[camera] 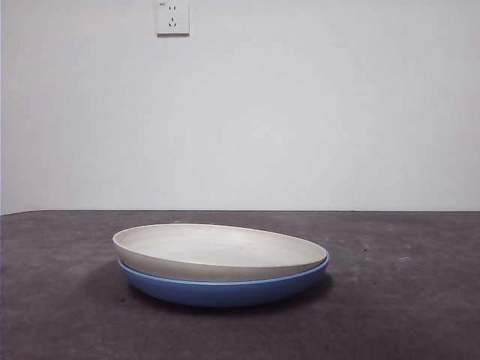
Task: Pick up the white plate, put it on the blue plate, put it on desk
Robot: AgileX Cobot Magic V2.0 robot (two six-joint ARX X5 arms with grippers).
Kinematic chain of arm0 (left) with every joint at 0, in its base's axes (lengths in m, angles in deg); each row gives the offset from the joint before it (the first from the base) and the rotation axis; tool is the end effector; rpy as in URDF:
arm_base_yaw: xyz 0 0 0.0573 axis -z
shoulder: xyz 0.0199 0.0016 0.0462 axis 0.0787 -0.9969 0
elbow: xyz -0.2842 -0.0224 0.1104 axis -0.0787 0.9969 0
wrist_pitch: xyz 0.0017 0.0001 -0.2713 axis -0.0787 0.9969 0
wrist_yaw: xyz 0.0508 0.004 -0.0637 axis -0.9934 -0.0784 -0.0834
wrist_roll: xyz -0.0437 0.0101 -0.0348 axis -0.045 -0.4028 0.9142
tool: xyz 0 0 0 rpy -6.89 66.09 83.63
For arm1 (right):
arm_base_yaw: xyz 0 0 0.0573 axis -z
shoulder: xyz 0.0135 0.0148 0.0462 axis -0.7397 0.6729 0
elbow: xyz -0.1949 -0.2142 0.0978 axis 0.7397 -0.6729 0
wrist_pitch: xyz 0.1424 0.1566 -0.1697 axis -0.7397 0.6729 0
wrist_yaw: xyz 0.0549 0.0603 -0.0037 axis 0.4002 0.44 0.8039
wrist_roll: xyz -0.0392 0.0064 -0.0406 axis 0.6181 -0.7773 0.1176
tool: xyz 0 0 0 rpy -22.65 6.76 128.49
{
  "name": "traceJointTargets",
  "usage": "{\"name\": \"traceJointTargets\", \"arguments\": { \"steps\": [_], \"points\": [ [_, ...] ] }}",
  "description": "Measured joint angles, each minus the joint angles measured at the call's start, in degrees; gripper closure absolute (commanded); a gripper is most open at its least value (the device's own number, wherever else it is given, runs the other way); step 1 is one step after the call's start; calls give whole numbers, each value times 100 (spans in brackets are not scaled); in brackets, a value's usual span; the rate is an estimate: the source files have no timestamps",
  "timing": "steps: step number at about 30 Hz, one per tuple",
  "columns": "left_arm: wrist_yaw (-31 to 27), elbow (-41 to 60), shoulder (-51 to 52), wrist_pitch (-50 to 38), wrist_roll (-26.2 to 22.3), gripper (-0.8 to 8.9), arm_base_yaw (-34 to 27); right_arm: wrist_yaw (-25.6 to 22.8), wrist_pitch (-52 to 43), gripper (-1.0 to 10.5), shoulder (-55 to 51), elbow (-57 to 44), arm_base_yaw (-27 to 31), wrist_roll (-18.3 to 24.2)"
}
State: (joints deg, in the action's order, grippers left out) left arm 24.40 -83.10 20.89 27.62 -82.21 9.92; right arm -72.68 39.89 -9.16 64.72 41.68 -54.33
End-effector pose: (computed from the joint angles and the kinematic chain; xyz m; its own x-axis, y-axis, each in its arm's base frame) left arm 0.0771 -0.0078 0.1565 0.9820 -0.1095 -0.1537 0.1028 0.9934 -0.0508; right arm 0.0412 0.0079 0.3058 0.9774 0.2068 -0.0435 -0.2095 0.9753 -0.0699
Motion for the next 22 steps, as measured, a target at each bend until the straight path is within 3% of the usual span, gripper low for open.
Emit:
{"name": "traceJointTargets", "arguments": {
  "steps": [4, 8, 18, 22],
  "points": [
    [0, 0, 0, 0, 0, 789, 0, -15, -1427, 916, -382, -1235, 227, 50],
    [0, 0, 0, -2, 0, 789, 0, -13, -2092, 916, -542, -2070, 391, 48],
    [0, 0, 0, -2, 0, 789, 0, -17, -2127, 916, -708, -2802, 826, 46],
    [0, 0, 0, -2, 0, 789, 0, -238, -2083, 916, -870, -2883, 872, 39]
  ]
}}
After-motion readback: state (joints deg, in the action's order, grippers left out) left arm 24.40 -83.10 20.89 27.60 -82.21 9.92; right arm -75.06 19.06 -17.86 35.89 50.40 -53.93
